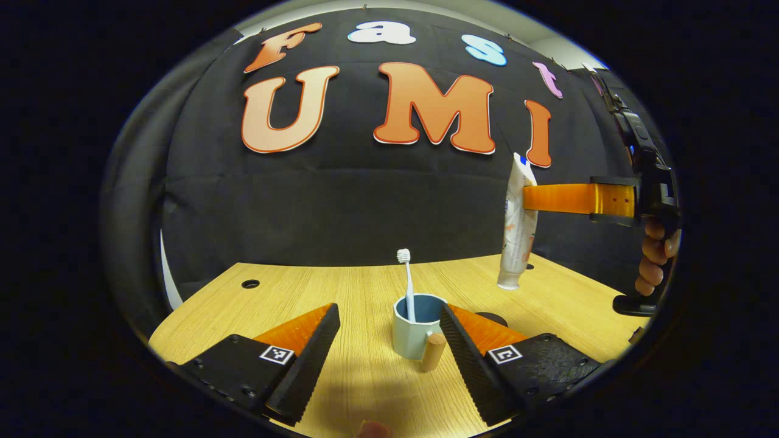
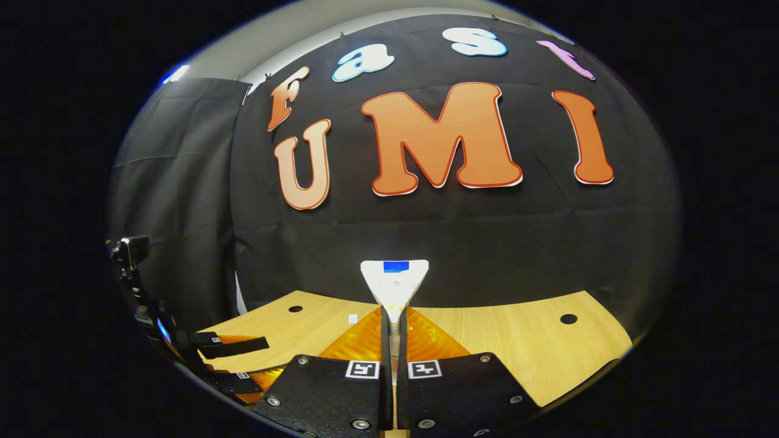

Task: Put the toothbrush and toothpaste on the desktop into the cup, then pick up the cup and place it on the coaster on the desktop.

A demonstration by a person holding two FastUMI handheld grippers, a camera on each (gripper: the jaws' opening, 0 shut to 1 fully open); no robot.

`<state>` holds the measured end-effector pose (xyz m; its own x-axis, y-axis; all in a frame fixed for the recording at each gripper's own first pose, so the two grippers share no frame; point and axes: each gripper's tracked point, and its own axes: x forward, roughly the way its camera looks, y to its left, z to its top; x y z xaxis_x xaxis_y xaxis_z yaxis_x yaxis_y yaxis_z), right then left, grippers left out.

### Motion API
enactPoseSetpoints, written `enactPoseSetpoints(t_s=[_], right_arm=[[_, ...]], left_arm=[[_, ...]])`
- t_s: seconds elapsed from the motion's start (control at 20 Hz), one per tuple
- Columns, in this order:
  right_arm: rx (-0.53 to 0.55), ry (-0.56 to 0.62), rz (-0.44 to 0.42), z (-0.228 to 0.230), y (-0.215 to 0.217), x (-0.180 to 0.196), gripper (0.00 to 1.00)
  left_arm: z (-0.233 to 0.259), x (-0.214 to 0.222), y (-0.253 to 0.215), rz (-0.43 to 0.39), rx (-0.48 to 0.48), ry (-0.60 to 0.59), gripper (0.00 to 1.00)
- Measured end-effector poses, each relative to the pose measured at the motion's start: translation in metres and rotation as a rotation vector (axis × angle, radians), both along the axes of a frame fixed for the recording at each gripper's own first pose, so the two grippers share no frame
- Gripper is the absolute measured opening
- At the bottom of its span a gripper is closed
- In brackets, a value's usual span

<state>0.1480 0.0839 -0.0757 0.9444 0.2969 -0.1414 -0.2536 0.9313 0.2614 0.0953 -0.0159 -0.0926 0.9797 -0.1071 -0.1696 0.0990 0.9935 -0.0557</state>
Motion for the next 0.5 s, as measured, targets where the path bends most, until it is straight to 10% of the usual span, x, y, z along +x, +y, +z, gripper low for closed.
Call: enactPoseSetpoints(t_s=[0.5], right_arm=[[0.044,-0.032,0.066,-0.010,0.051,0.026,0.03]], left_arm=[[0.030,-0.037,0.031,0.084,0.011,-0.128,0.99]])
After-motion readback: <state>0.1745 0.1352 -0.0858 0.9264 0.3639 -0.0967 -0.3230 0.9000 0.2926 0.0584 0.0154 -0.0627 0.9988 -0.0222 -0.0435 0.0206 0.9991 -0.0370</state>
